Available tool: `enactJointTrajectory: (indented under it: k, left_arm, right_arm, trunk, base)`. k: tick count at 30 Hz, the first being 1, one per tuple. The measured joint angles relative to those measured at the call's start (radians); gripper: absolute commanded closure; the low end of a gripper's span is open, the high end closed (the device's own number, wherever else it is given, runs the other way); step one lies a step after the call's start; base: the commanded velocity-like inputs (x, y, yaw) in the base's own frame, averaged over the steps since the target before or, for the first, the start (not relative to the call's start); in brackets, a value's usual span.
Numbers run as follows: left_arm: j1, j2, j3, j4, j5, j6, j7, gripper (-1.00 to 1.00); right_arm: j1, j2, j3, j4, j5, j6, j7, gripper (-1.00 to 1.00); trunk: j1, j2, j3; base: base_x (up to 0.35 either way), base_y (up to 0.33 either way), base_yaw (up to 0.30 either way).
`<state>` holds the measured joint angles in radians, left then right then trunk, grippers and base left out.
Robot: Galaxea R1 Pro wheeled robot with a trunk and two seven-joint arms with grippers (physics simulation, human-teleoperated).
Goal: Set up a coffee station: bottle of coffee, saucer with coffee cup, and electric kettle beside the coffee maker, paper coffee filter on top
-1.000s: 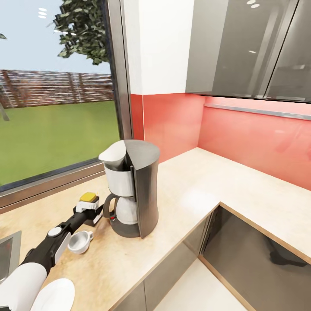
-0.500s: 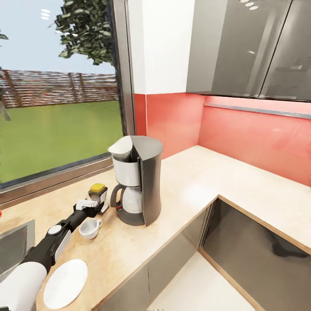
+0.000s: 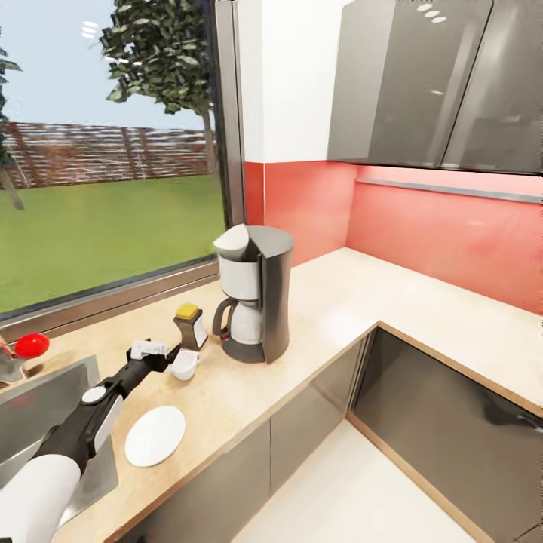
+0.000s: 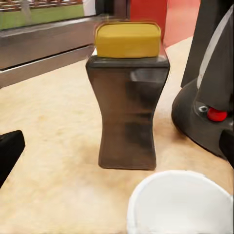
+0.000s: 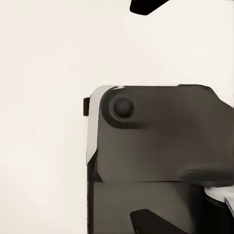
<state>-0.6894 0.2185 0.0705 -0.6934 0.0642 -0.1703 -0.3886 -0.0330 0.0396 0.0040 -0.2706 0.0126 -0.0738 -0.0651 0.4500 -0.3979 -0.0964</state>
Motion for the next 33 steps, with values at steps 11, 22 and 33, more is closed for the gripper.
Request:
enactJointTrajectory:
  k: [11,22,33]
  left_arm:
    - [0.016,0.004,-0.001,-0.024,-0.002,0.005,-0.032,-1.00]
    - [0.058,0.032,0.046,-0.029,-0.002,0.007,-0.168,-1.00]
    - [0.091,0.026,0.148,-0.135,0.019,0.102,-0.193,-1.00]
  right_arm:
    - [0.000,0.000,-0.003,0.000,-0.001,0.000,0.000,-1.00]
    - [0.000,0.001,-0.003,-0.001,-0.001,0.000,0.000,-1.00]
    - [0.000,0.000,-0.003,-0.003,-0.002,0.000,-0.001,-1.00]
  trunk:
    - [-0.001,0.000,0.000]
    - [-0.001,0.000,0.000]
    - [-0.001,0.000,0.000]
  base:
    - [-0.068,0.028,0.082]
    - [0.000,0.000,0.275]
    - [0.000,0.000,0.195]
